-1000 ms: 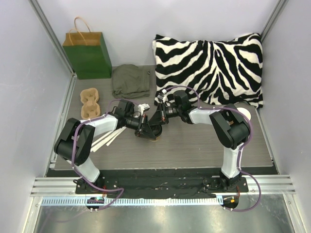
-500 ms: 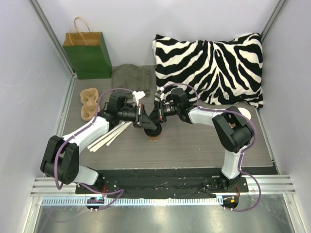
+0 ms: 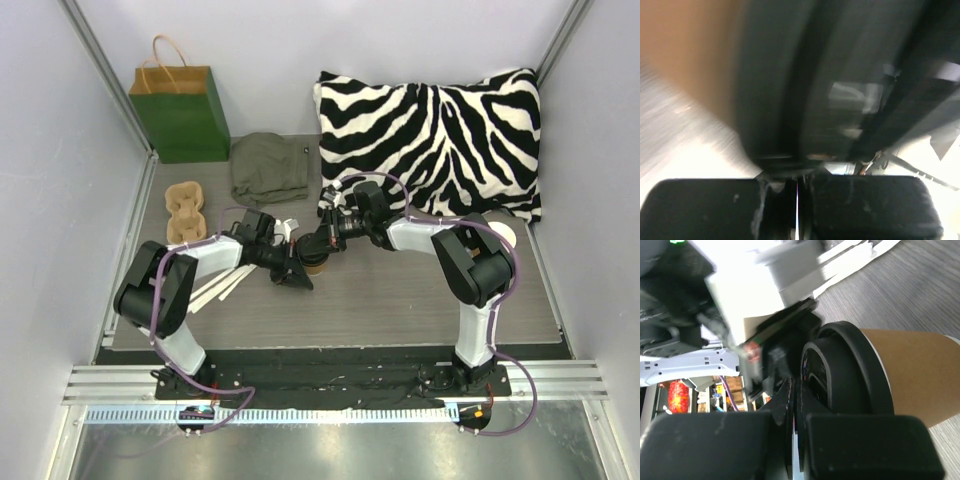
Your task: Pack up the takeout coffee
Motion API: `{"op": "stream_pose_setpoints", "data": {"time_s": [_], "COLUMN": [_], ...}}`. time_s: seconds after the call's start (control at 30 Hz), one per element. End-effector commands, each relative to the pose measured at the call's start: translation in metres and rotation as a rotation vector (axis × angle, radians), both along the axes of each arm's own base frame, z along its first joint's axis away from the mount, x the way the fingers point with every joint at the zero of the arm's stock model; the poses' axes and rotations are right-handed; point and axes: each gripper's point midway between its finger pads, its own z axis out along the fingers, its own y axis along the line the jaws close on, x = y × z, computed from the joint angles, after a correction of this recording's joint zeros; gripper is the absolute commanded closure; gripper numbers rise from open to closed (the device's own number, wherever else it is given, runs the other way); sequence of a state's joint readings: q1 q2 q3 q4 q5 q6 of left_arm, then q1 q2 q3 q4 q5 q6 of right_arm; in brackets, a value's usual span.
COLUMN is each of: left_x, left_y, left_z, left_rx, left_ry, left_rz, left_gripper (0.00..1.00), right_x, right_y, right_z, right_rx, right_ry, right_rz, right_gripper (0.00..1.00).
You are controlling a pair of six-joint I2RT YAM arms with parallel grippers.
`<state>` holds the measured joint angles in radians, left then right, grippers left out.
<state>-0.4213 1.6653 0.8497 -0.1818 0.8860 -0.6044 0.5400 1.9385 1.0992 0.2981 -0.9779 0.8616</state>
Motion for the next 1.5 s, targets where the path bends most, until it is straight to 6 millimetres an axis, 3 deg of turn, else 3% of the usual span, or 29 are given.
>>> {"op": "stream_pose_setpoints", "data": {"time_s": [0.0, 0.13, 0.4, 0.5, 0.57, 0.7, 0.77, 1.0, 1.3, 1.47], "left_x": [0.005, 0.005, -0.006, 0.007, 0.022, 0.054, 0.065, 0.074, 0.075, 0.074], "left_y": [0.012, -0.001, -0.004, -0.004, -0.004, 0.003, 0.009, 0.011, 0.014, 0.015], "left_z": [-0.012, 0.019, 0.078, 0.102, 0.115, 0.103, 0.086, 0.055, 0.043, 0.039], "left_rx": [0.07, -0.061, -0.205, -0.243, -0.24, -0.199, -0.17, -0.128, -0.077, -0.065], "left_ry": [-0.03, -0.07, -0.18, -0.235, -0.281, -0.26, -0.216, -0.163, -0.15, -0.152], "left_rz": [0.012, -0.022, -0.047, -0.009, 0.024, 0.113, 0.152, 0.179, 0.176, 0.167], "left_gripper": [1.0, 1.0, 0.98, 0.96, 0.96, 0.97, 0.99, 1.0, 1.0, 1.0], "right_x": [-0.003, -0.001, 0.002, 0.012, 0.016, 0.018, 0.02, 0.024, 0.02, 0.018], "right_y": [0.003, 0.007, 0.008, -0.002, -0.007, -0.016, -0.019, -0.027, -0.028, -0.029], "right_z": [-0.01, 0.02, 0.115, 0.122, 0.115, 0.092, 0.083, 0.048, 0.093, 0.088], "right_rx": [-0.029, 0.03, 0.168, 0.167, 0.152, 0.112, 0.095, 0.039, 0.076, 0.071], "right_ry": [0.001, -0.042, -0.197, -0.203, -0.193, -0.142, -0.141, -0.07, -0.145, -0.126], "right_rz": [0.016, 0.029, 0.03, 0.001, -0.011, -0.02, -0.022, -0.038, -0.016, -0.013], "right_gripper": [0.98, 0.98, 0.95, 0.95, 0.95, 0.95, 0.95, 0.96, 0.96, 0.96]}}
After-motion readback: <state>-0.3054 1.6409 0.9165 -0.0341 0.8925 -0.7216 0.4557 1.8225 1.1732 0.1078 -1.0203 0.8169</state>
